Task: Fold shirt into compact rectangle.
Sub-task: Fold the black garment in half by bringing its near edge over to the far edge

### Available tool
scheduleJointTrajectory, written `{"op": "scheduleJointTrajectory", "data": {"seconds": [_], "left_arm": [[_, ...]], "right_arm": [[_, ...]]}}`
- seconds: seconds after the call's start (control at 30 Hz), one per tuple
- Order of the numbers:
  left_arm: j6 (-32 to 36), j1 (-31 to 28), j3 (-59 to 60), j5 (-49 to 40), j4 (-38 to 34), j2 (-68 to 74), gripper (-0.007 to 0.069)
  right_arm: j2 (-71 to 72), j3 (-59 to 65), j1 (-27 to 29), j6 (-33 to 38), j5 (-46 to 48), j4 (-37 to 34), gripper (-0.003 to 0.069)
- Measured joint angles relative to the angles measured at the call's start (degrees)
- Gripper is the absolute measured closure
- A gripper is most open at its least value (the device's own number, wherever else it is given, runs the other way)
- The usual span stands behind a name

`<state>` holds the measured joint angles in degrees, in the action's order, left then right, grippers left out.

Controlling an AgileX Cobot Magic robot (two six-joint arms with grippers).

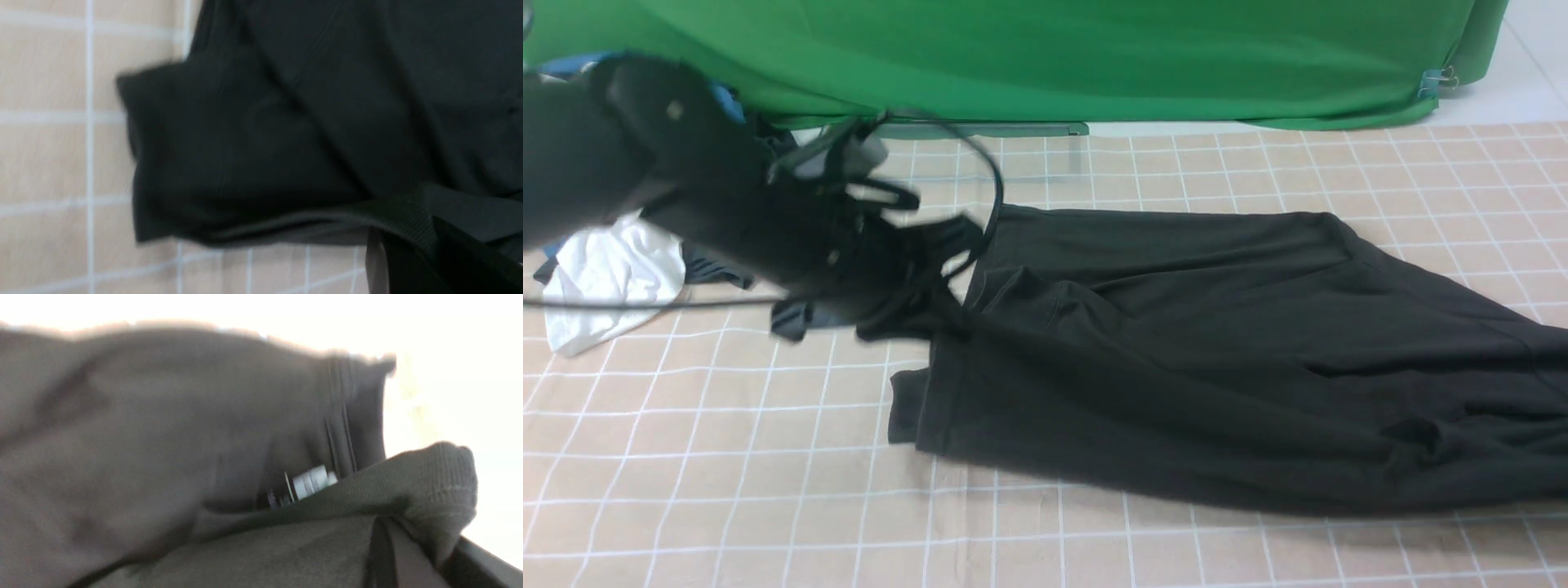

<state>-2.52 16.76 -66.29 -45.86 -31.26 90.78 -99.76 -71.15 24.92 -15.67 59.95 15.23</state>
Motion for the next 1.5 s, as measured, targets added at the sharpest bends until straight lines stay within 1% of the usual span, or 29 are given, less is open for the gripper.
{"op": "scheduleJointTrajectory", "data": {"seconds": [0.17, 0.33, 0.43, 0.53, 0.7, 0.93, 1.03, 1.17, 1.23, 1.27, 1.33, 1.37, 1.4, 1.43, 1.47, 1.5], "left_arm": [[-0.8, -0.9, -8.7, -0.1, 0.0, 6.7, 0.0608], [-1.7, -4.5, -15.2, -0.3, -0.1, 12.7, 0.0608], [-1.9, -7.0, -18.2, 0.3, -1.0, 15.4, 0.0608], [-1.9, -8.3, -19.8, 1.5, -2.6, 17.6, 0.0608], [-1.9, -8.8, -20.5, 4.7, -4.4, 21.8, 0.0608], [-1.9, -8.8, -20.5, 12.6, -5.0, 25.8, 0.0608], [-1.9, -8.8, -20.5, 14.7, -5.1, 26.6, 0.0607], [-1.9, -8.8, -20.5, 18.2, -5.2, 28.3, 0.0604], [-1.9, -8.8, -20.5, 19.5, -5.0, 29.1, 0.0594], [-1.9, -8.8, -20.5, 20.3, -4.8, 29.5, 0.058], [-1.9, -8.9, -20.5, 21.5, -4.6, 29.9, 0.0542], [-1.9, -8.9, -20.5, 21.9, -4.5, 30.0, 0.0512], [-1.9, -9.1, -21.0, 21.8, -4.4, 30.0, 0.0461], [-1.9, -9.2, -21.4, 21.6, -4.4, 30.0, 0.0436], [-1.9, -9.4, -22.5, 20.9, -4.4, 30.0, 0.0392], [-1.9, -9.8, -24.2, 19.5, -4.2, 30.0, 0.0346]], "right_arm": [[-2.3, -2.9, 0.0, -1.7, -3.1, -1.1, 0.0601], [-3.9, -5.6, 0.0, -2.1, -6.4, -2.1, 0.0601], [-4.6, -6.8, 0.0, -3.5, -9.6, -2.8, 0.0601], [-5.1, -6.9, 0.0, -4.8, -12.8, -3.2, 0.0601], [-6.9, -7.0, -0.1, -7.3, -17.8, -3.7, 0.0601], [-10.2, -7.1, -0.1, -7.7, -24.2, -4.4, 0.0601], [-11.2, -7.1, -0.1, -7.7, -25.9, -4.4, 0.0597], [-12.8, -7.1, -0.1, -7.7, -27.6, -4.3, 0.0561], [-13.1, -7.1, -0.1, -7.7, -28.2, -3.5, 0.0517], [-13.2, -7.1, -0.1, -7.7, -28.4, -3.2, 0.0473], [-13.2, -7.3, -0.1, -7.7, -29.0, -2.9, 0.0356], [-13.2, -7.6, -0.1, -7.6, -29.0, -2.9, 0.0278], [-13.2, -8.5, -0.4, -7.0, -27.9, -2.9, 0.0167], [-13.2, -9.1, -0.5, -6.3, -27.1, -2.9, 0.0123], [-13.2, -10.6, -0.8, -5.1, -25.1, -2.9, 0.0064], [-13.2, -13.4, -1.4, -2.7, -21.4, -2.9, 0.0021]]}}
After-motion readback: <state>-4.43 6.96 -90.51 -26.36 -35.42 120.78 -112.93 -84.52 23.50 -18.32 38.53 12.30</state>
